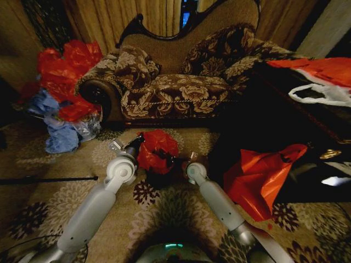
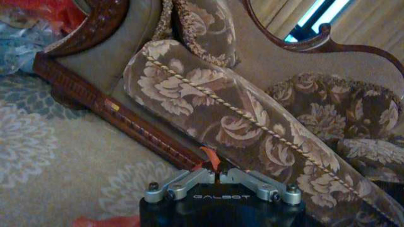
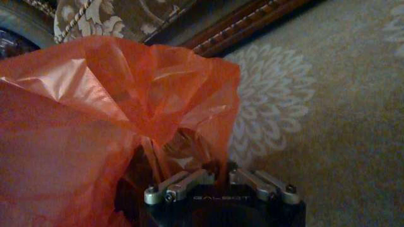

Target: Place a garbage bag over the trash bin.

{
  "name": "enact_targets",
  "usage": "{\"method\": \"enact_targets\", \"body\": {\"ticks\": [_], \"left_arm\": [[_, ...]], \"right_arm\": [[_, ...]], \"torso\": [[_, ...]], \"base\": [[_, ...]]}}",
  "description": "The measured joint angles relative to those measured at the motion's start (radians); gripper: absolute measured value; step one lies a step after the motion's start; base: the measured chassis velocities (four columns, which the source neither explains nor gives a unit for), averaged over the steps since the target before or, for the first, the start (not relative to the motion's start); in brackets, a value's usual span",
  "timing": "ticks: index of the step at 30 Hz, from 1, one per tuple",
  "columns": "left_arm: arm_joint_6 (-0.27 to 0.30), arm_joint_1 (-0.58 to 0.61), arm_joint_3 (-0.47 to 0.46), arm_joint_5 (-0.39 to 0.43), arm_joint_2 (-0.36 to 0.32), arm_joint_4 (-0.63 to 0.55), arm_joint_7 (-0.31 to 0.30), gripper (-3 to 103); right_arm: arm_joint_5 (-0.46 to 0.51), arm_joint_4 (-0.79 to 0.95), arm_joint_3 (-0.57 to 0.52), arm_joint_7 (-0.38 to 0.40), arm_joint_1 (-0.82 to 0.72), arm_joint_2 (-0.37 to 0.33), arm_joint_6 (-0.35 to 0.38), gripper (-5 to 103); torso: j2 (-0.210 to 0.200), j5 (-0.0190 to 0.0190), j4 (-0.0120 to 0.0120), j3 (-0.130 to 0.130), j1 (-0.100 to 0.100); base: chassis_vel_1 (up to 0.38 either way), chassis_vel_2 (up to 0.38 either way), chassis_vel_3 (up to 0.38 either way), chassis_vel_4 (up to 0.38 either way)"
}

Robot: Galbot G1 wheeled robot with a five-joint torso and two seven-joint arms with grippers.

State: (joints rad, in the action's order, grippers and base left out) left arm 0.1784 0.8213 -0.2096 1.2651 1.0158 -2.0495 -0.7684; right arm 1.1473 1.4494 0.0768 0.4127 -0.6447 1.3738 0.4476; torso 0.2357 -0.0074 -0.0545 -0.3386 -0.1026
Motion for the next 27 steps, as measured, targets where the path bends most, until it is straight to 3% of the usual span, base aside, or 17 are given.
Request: {"method": "enact_targets", "body": {"ticks": [8,11,12,14,16,19,21,25,27], "left_arm": [[0.0,-0.003,0.004,0.0,0.006,0.001,0.001,0],[0.0,-0.004,0.008,0.0,0.008,0.003,0.002,0],[0.0,-0.004,0.008,0.0,0.008,0.003,0.002,0],[0.0,-0.005,0.009,0.0,0.008,0.005,0.002,0],[0.0,-0.005,0.009,0.0,0.008,0.005,0.002,0],[0.0,-0.002,0.008,0.0,0.007,0.005,0.002,0],[0.0,0.0,0.007,0.0,0.007,0.003,0.002,0],[-0.001,0.012,0.003,-0.003,0.008,-0.005,0.002,0],[-0.001,0.013,0.003,-0.004,0.008,-0.006,0.002,0]], "right_arm": [[-0.065,0.013,0.024,-0.014,-0.004,-0.009,-0.029,0],[-0.237,0.014,0.071,-0.07,-0.005,-0.028,-0.083,0],[-0.237,0.014,0.071,-0.07,-0.005,-0.028,-0.083,0],[-0.403,0.013,0.107,-0.117,-0.005,-0.042,-0.124,0],[-0.433,0.015,0.114,-0.12,-0.005,-0.045,-0.131,0],[-0.582,0.03,0.146,-0.124,-0.003,-0.059,-0.174,0],[-0.612,0.03,0.151,-0.126,-0.002,-0.064,-0.183,0],[-0.938,0.002,0.163,-0.173,0.0,-0.089,-0.275,0],[-0.983,-0.001,0.161,-0.184,-0.001,-0.092,-0.285,0]], "torso": [[0.0,0.0002,0.0003,0.0,0.0],[0.0,0.0002,0.0002,0.0,0.0],[0.0,0.0002,0.0002,0.0,0.0],[0.0,0.0,0.0001,0.0,0.0],[0.0,0.0001,0.0001,0.0,0.0],[0.0,0.0001,0.0002,0.0,0.0],[0.0,0.0,0.0003,0.0,0.0],[0.0,0.0001,0.0002,0.0,0.0],[0.0,0.0002,0.0002,0.0,0.0]], "base": [[0.0,0.0,0.0,0.0],[0.0,0.0,0.0,0.0],[0.0,0.0,0.0,0.0],[0.0,0.0,0.0,0.0],[0.0,0.0,0.0,0.0],[0.0,0.0,0.0,0.0],[0.0,0.0,0.0,0.0],[0.0,0.0,0.0,0.0],[0.0,0.0,0.0,0.0]]}}
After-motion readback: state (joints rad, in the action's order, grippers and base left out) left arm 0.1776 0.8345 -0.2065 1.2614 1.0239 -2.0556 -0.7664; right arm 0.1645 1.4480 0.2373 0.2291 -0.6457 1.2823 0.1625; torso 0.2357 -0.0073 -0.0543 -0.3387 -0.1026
